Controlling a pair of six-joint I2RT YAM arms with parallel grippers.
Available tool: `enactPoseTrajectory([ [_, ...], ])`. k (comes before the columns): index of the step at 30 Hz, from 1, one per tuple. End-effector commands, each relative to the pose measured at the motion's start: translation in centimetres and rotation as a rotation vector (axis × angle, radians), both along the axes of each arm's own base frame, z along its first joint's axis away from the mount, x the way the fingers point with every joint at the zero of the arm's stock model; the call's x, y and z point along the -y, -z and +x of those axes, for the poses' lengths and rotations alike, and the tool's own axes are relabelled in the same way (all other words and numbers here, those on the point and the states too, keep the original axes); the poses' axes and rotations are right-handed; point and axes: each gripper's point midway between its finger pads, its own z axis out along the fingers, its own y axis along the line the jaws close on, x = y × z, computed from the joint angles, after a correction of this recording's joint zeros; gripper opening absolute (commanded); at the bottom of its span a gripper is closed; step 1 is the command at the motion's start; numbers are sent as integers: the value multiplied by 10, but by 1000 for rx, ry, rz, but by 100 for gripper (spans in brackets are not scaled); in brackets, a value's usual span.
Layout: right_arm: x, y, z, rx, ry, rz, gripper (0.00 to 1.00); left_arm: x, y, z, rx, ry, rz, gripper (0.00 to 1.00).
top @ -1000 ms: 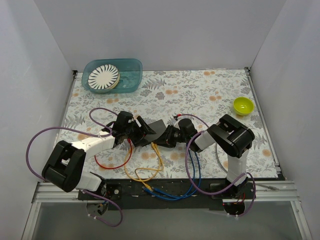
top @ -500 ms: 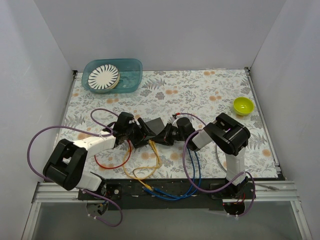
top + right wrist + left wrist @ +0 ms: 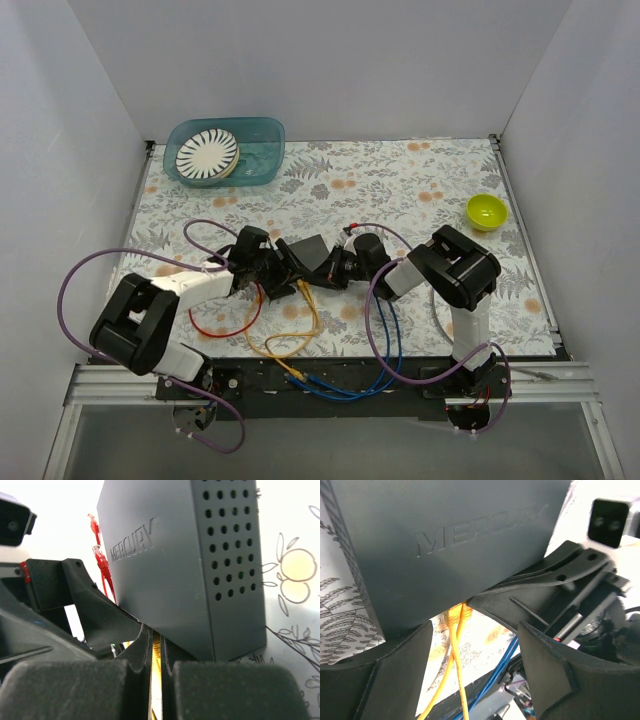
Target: Pull the plug from the switch port
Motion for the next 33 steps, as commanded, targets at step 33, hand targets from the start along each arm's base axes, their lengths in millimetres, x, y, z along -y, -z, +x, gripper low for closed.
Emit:
enactPoseTrajectory([
  [33, 181, -29, 32, 243, 181, -576, 33, -16, -29, 47, 107, -120, 76, 70],
])
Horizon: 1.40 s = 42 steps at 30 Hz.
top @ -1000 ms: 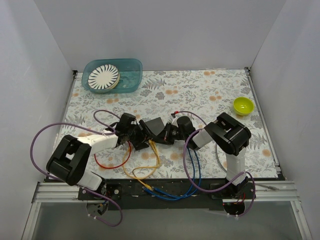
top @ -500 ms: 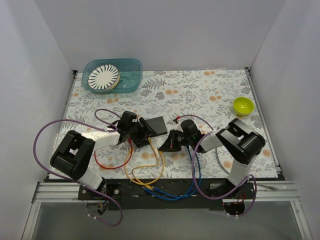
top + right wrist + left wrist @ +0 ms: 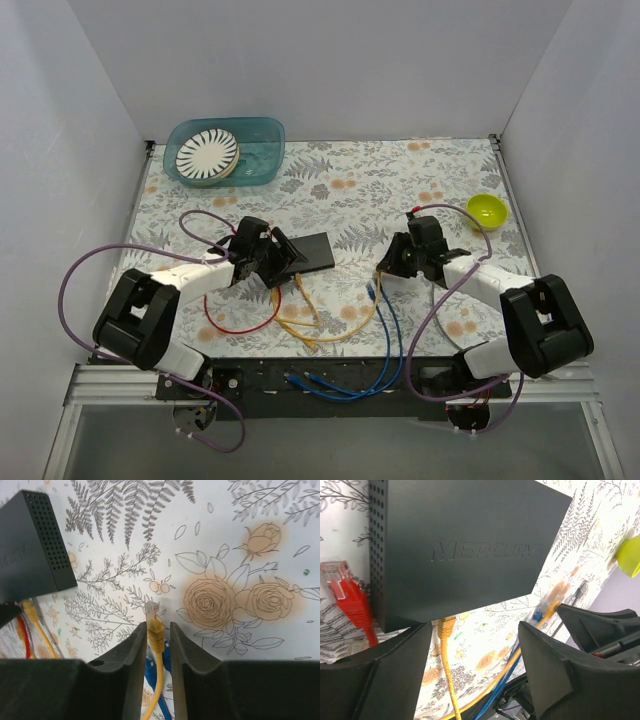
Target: Pull the plug from the switch port
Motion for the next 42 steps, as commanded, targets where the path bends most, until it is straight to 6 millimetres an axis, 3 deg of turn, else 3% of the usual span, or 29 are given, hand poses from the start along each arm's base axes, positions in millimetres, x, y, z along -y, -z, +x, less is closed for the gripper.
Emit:
enactPoseTrajectory([
  [1, -20, -24, -4, 104, -100, 37, 42, -9, -29, 15, 87, -37, 13, 70],
  [5, -86, -66, -9, 205, -265, 136, 52, -19, -43, 24, 125, -84, 26, 72],
  [6, -98, -61, -13, 176, -300, 155, 53, -23, -48, 27, 136, -97, 28, 72],
  [8, -125, -71, -21, 179, -350, 220, 53, -28, -56, 33, 159, -117, 34, 72],
  [12, -156, -62, -30, 134, -408, 276, 54, -39, -69, 46, 200, -153, 44, 73],
  [16, -173, -51, -33, 90, -451, 309, 54, -48, -62, 52, 180, -173, 67, 73],
  [21, -192, -28, -38, -3, -489, 351, 53, -57, -21, 44, 49, -179, 95, 72],
  [25, -198, -14, -38, -50, -462, 379, 52, -52, -4, 34, -6, -140, 73, 71],
  [30, -203, 3, -35, -78, -443, 376, 50, -50, 4, 25, -25, -103, 70, 69],
  [42, -203, 17, -18, -105, -319, 385, 49, -32, 11, 1, -66, -15, -49, 54],
])
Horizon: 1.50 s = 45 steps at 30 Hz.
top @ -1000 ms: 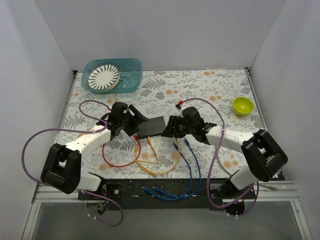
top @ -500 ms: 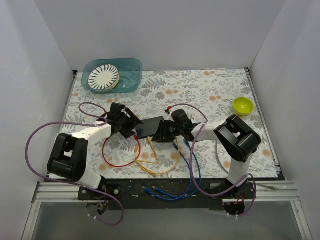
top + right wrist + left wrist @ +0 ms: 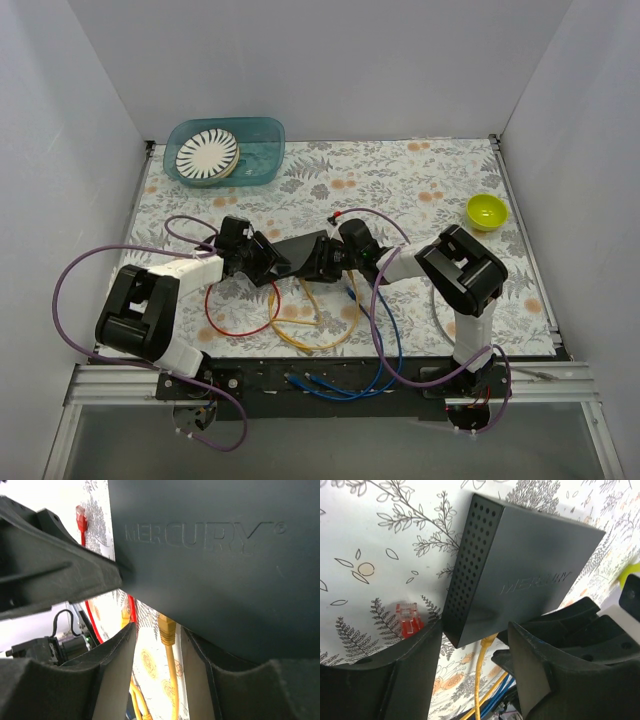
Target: Pull the plug from the switch port
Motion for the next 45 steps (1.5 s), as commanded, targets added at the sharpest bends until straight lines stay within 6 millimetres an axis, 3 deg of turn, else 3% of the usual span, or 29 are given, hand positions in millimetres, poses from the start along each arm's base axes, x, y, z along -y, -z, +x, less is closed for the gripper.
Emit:
enactPoseTrajectory([
  [1, 1, 11, 14, -3, 65, -33, 49, 9, -7, -6, 16, 43, -58, 53],
  [6, 9, 17, 17, 0, 80, -79, 48, 10, -17, -2, 56, 53, -61, 53],
  [12, 15, 28, 10, -60, 116, -74, 34, 13, -30, 8, 105, 79, -58, 54],
  [28, 6, 15, 28, -154, 260, 82, 35, 14, -15, -15, 49, 100, -100, 54],
  [36, 4, 20, 27, -163, 249, 82, 9, 16, -17, -13, 57, 109, -103, 54],
  [45, 9, 26, 15, -130, 180, 41, 1, 15, -38, 1, 116, 76, -105, 54],
])
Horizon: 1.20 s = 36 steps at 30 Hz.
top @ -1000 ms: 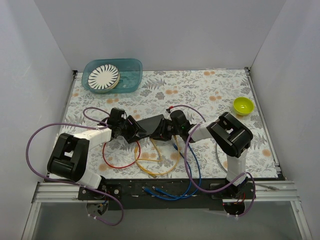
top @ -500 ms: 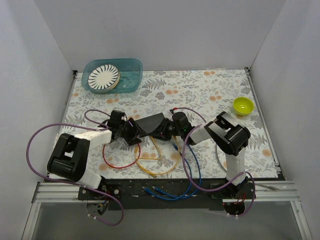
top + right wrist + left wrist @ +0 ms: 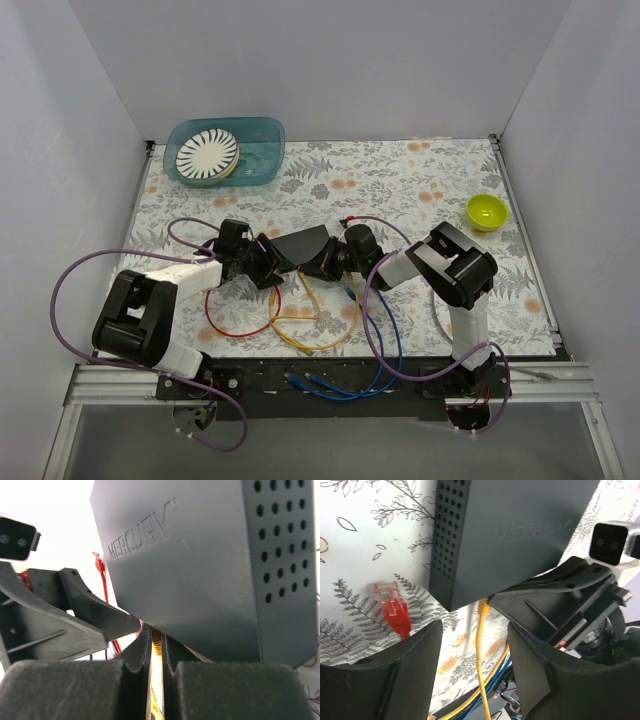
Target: Pull the plug from the switch port
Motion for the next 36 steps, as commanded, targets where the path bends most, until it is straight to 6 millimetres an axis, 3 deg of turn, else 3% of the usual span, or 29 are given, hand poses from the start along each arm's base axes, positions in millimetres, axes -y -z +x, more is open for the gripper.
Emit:
enactPoseTrajectory([
  [1, 11, 21, -9, -5, -42, -84, 1, 4, -35, 20, 103, -28, -33, 55],
  [5, 17, 26, -16, 7, -79, -121, 1, 7, -30, 26, 84, -43, -45, 55],
  [11, 22, 34, -25, 0, -115, -148, 1, 9, -5, 28, 20, -62, -50, 54],
  [19, 24, 27, -37, 29, -196, -173, 1, 7, 15, 35, 1, -82, -19, 55],
  [26, 33, 32, -74, 1, -322, -185, 1, 9, 13, 49, 11, -111, -20, 55],
  [30, 53, 40, -91, -14, -335, -219, 1, 11, 11, 53, 15, -119, -28, 55],
  [33, 65, 21, -78, 63, -264, -243, 1, 10, 1, 57, 44, -128, -33, 55],
  [36, 92, -4, -53, 183, -169, -410, 1, 8, -11, 62, 82, -134, -27, 56],
])
